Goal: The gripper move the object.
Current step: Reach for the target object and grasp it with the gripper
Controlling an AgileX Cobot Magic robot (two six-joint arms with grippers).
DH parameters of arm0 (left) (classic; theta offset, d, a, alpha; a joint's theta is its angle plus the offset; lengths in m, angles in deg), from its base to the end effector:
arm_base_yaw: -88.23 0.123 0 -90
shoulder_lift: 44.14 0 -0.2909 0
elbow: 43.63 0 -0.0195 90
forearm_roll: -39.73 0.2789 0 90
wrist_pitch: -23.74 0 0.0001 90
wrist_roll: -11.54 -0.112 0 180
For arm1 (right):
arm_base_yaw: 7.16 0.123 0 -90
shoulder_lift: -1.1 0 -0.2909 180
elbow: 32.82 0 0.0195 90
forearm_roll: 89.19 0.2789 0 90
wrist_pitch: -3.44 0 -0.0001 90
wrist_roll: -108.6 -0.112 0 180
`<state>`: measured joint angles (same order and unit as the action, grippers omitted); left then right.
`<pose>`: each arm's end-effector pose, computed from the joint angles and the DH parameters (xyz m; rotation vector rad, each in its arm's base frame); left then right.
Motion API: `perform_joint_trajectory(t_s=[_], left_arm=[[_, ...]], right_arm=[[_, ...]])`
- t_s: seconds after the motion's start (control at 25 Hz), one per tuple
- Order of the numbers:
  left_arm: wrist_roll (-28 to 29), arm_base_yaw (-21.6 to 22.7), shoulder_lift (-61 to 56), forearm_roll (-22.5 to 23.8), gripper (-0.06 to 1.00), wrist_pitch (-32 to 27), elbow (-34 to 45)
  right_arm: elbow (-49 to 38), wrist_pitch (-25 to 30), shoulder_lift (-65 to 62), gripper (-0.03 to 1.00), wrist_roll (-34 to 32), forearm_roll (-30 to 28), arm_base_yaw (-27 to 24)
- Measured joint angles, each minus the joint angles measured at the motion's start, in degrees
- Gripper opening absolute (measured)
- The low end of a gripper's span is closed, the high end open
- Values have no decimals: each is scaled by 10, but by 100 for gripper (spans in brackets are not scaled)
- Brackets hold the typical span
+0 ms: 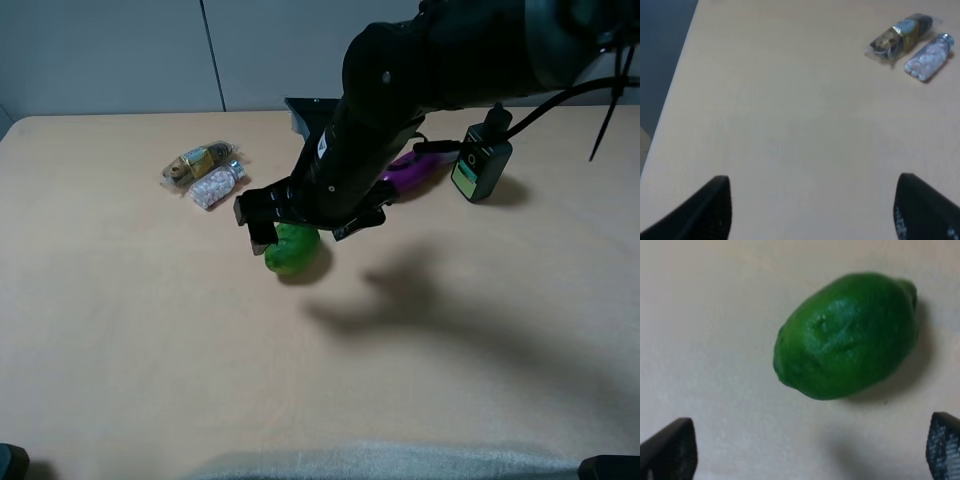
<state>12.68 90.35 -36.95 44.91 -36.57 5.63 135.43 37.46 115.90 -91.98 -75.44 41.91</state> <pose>0.0324 0.0100 0.2796 -0.0616 2.0357 0.1188 0.2481 0.3089 0.1324 -0.4666 2.8831 0.4864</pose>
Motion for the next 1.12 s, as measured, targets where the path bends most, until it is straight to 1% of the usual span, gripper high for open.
perform_joint_trajectory(t_s=[0.16, 0.4, 0.52, 0.72, 0.92, 1.0, 1.12], left_arm=[[0, 0, 0, 0, 74, 0, 0], [0, 0, 0, 0, 74, 0, 0], [0, 0, 0, 0, 74, 0, 0], [0, 0, 0, 0, 74, 0, 0], [0, 0, 0, 0, 74, 0, 0], [0, 0, 0, 0, 74, 0, 0], [0, 0, 0, 0, 74, 0, 0]], right_arm=[[0, -17, 1, 69, -55, -1, 0], [1, -56, 9, 69, -138, -1, 0], [2, -60, 35, 69, -173, 9, 0], [2, -58, 57, 69, -180, 16, 0], [3, -79, 65, 69, -184, 18, 0], [17, -76, 75, 69, -184, 20, 0], [52, -57, 95, 69, -184, 21, 0]])
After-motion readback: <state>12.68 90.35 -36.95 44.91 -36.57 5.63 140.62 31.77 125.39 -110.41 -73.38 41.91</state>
